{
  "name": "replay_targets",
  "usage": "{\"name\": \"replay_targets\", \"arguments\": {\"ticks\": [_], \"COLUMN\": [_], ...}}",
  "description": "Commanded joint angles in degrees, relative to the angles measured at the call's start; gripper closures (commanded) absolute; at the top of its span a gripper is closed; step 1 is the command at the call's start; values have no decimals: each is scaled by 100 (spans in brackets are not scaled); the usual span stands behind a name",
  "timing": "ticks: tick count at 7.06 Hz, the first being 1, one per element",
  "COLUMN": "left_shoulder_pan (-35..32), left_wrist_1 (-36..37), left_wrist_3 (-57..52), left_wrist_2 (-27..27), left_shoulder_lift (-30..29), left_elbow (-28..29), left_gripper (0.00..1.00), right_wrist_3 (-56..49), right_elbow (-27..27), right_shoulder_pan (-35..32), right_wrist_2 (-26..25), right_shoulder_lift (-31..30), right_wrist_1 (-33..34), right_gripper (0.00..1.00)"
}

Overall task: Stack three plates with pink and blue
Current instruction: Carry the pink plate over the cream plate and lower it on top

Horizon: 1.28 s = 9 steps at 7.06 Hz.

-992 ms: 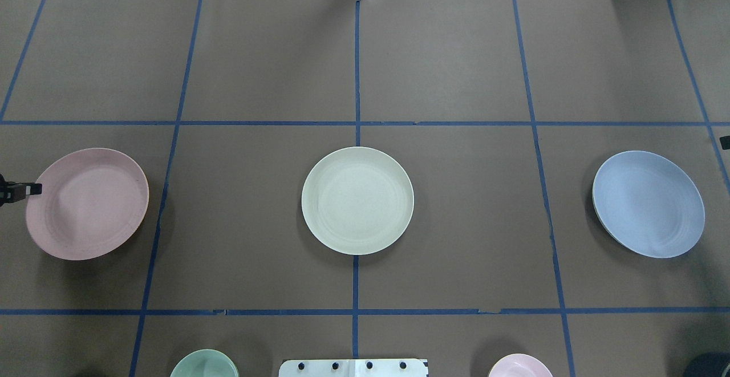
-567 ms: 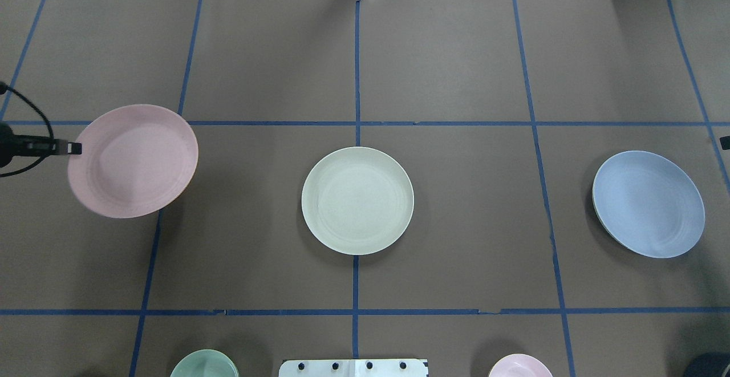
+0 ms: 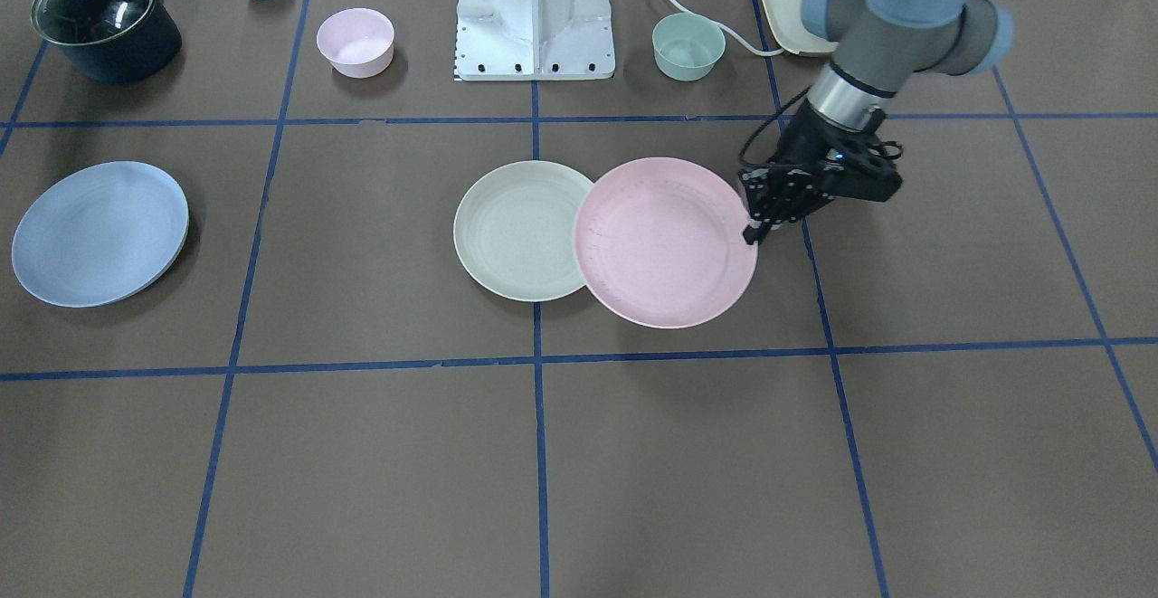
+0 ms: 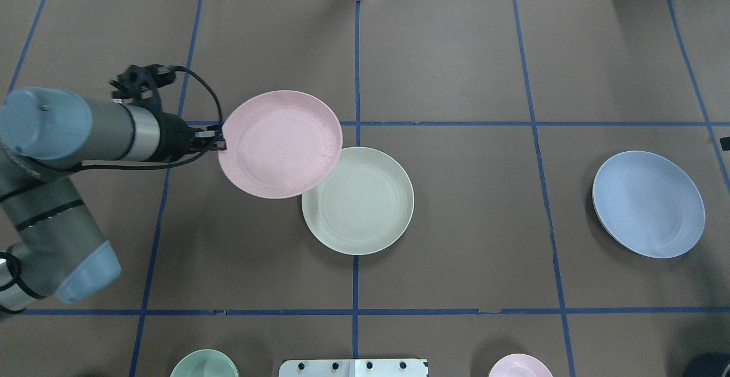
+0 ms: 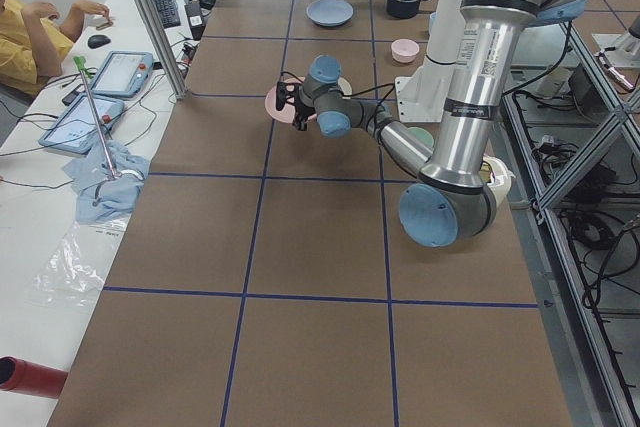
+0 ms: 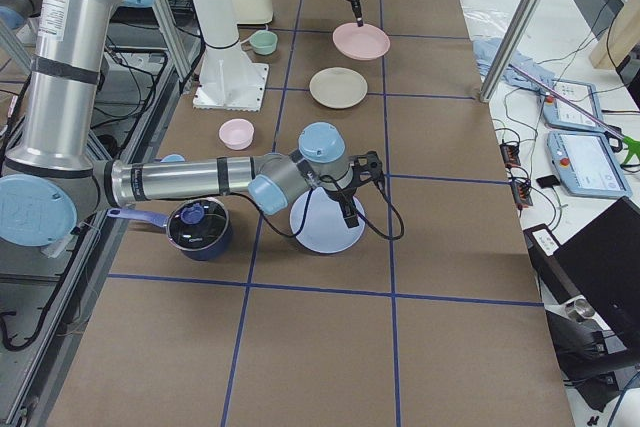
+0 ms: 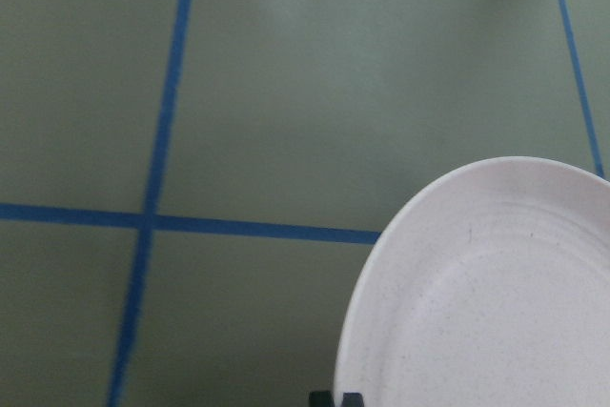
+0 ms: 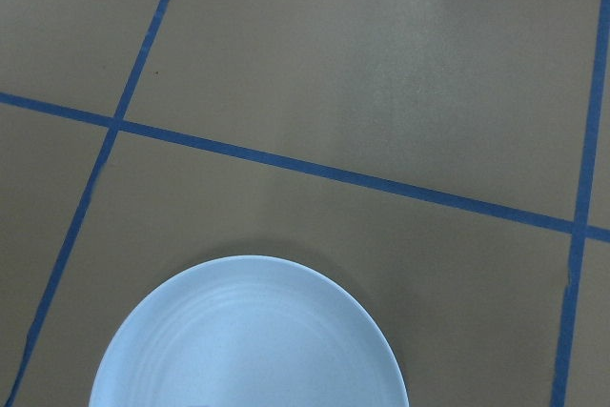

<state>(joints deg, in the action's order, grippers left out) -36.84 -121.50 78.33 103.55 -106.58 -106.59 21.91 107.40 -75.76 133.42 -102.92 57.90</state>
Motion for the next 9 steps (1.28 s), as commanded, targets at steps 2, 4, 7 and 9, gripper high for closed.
{"name": "replay_targets", "arguments": {"ticks": [2, 4, 7, 9], "left_shoulder_pan": [974, 1091, 1100, 1126], "left_wrist_1": [267, 267, 258, 258], "left_wrist_3": [569, 613, 780, 772], "left_wrist_2": [-668, -793, -802, -810], "left_shoulder_lift": [-486, -783, -944, -935], "left_elbow": [94, 417, 666, 613], "left_gripper": [100, 100, 100, 100], "right_wrist_3": [6, 6, 6, 6], "right_elbow": [0, 0, 0, 0], "right_shoulder_pan": [0, 0, 0, 0], "right_wrist_2": [0, 0, 9, 9], "right_shoulder_lift": [0, 0, 0, 0], "right_wrist_1": [-7, -7, -7, -7], "right_gripper": [0, 0, 0, 0]}}
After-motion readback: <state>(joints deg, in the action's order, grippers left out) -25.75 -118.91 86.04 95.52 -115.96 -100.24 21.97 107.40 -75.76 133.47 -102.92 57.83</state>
